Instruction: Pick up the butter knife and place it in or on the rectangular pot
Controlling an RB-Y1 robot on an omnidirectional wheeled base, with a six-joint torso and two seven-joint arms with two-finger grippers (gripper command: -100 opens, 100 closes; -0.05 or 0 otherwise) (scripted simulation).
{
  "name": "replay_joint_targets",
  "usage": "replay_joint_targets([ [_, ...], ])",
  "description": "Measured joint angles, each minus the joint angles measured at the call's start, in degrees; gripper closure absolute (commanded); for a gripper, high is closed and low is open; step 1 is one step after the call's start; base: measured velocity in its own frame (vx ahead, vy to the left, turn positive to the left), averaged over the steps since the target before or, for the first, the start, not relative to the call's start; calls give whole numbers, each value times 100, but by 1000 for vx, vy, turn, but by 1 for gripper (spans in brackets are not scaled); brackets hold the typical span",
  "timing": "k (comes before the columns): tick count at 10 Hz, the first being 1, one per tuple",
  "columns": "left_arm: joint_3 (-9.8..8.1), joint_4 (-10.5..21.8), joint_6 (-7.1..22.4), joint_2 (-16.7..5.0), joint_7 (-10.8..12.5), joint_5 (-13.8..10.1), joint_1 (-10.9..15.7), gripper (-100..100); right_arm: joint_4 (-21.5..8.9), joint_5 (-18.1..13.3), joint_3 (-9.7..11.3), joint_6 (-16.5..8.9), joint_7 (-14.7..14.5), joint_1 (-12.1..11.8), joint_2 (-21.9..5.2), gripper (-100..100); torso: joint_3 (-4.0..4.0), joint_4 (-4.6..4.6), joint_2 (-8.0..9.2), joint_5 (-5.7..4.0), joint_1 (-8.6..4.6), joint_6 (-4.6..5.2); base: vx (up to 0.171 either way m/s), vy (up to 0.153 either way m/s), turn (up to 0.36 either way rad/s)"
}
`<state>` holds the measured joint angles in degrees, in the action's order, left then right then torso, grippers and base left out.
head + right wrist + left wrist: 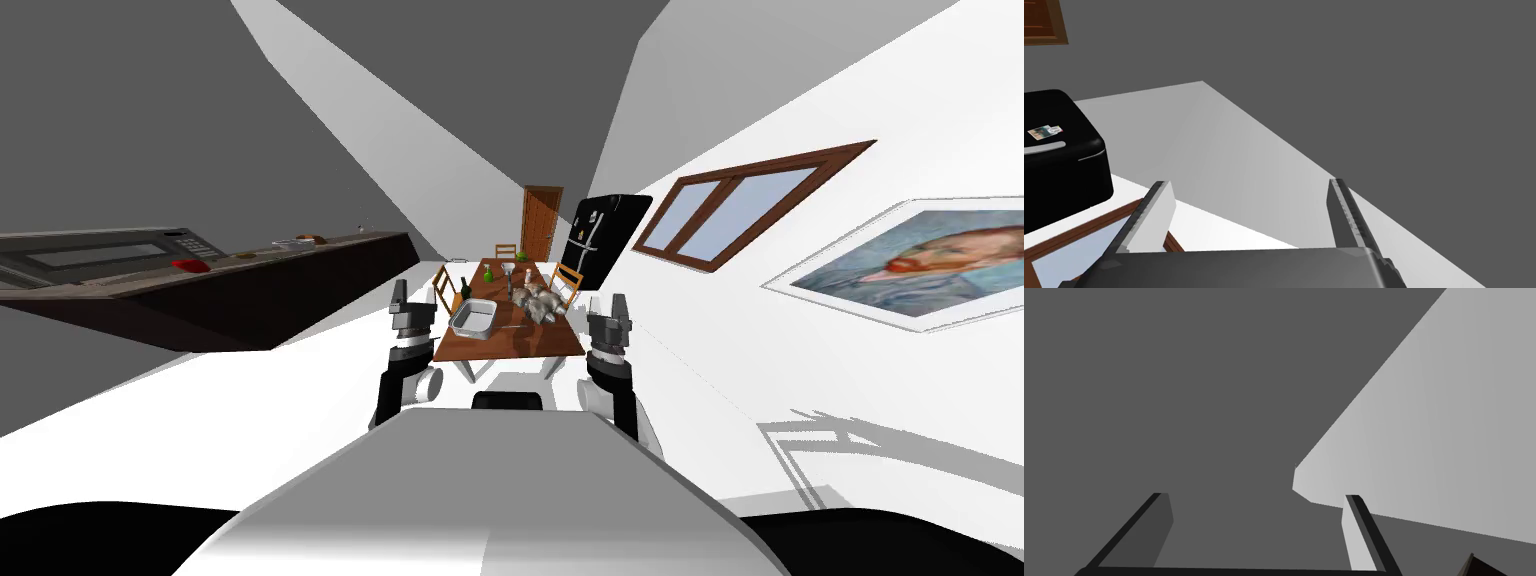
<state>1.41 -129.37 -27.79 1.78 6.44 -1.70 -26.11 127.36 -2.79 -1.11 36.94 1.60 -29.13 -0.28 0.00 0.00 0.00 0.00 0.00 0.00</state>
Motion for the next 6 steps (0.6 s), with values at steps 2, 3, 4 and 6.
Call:
replay_joint_targets([
  [2, 0, 0, 0, 0, 0, 0, 0, 0, -106, -55, 17, 8, -14, 3, -291, -100, 2, 1, 4, -2, -9, -2, -15, -25, 149],
  [3, 0, 0, 0, 0, 0, 0, 0, 0, -172, -82, 15, 9, -18, 5, -433, -100, 3, 1, 5, -3, -13, -1, -21, -33, 155],
  [4, 0, 0, 0, 0, 0, 0, 1, 0, -283, -120, 16, 17, -29, 32, -566, -100, 4, 1, 6, -3, -15, -1, -18, -40, 278],
  [6, 0, 0, 0, 0, 0, 0, 1, 0, -568, -211, 7, 15, -59, 128, -850, -100, 2, 1, 3, -4, -18, -2, -13, -43, 220],
])
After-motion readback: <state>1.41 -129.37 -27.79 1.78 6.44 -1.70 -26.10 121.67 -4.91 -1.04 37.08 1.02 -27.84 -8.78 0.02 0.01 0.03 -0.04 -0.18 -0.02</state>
